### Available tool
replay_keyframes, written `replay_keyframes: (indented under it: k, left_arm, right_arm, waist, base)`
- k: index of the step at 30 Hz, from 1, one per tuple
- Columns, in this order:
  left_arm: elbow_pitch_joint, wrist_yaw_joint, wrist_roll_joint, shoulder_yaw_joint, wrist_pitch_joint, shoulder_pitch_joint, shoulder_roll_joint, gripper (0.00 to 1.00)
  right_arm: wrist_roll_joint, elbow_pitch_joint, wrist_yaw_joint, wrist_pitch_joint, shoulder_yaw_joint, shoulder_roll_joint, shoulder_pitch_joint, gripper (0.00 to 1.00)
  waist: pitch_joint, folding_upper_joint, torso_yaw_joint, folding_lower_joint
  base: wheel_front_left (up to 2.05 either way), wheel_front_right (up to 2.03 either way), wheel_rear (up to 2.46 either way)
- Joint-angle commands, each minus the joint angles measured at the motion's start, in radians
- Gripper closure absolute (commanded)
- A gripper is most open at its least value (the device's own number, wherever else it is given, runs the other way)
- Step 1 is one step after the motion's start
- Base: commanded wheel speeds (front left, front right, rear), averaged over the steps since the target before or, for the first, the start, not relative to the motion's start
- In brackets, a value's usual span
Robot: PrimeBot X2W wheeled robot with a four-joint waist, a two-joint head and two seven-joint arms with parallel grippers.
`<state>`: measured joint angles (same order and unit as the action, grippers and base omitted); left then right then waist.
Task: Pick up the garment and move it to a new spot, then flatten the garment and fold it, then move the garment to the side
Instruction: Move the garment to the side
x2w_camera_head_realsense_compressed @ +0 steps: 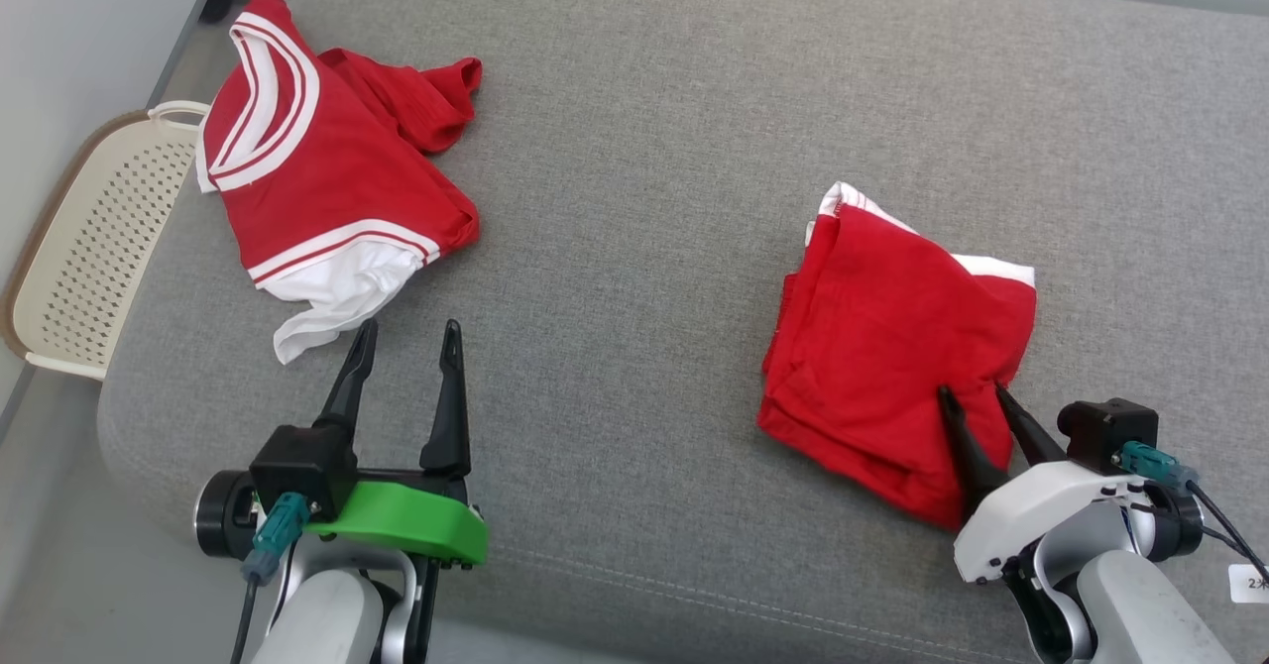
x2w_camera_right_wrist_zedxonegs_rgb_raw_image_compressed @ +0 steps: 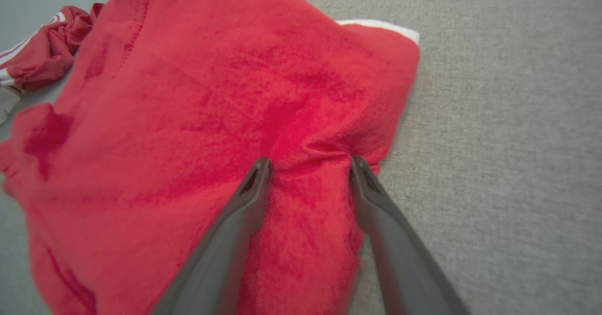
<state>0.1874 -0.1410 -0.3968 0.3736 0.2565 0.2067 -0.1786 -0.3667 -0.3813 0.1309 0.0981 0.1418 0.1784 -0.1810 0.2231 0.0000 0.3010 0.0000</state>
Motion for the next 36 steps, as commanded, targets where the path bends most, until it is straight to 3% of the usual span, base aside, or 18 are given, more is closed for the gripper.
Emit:
replay_keyframes:
  k: [1, 11, 28, 36]
  left_arm:
    - [0.001, 0.002, -0.001, -0.006, 0.005, 0.016, 0.002, 0.0]
    - [-0.003, 0.015, 0.017, -0.005, 0.008, 0.036, 0.007, 0.0]
    - [-0.069, 0.021, 0.05, -0.008, -0.021, 0.118, -0.049, 0.0]
    - [-0.114, 0.027, 0.071, 0.002, -0.062, 0.182, -0.075, 0.0]
  right_arm:
    - [-0.001, -0.005, 0.0, -0.001, 0.003, 0.008, -0.014, 1.0]
    - [0.033, 0.031, -0.001, 0.007, 0.023, 0.026, -0.004, 1.0]
    - [0.125, 0.159, -0.001, 0.001, -0.033, 0.117, 0.038, 1.0]
    - [0.164, 0.118, -0.001, 0.032, -0.075, 0.204, -0.077, 1.0]
  waist:
    - [0.005, 0.0, 0.001, 0.0]
    - [0.019, 0.0, -0.07, 0.0]
    - [0.125, 0.0, -0.404, 0.0]
    - [0.206, 0.0, -0.495, 0.0]
  base:
    - [0.0, 0.0, 0.0]
    - [0.0, 0.0, 0.0]
    - [0.0, 0.0, 0.0]
    - [0.0, 0.0, 0.0]
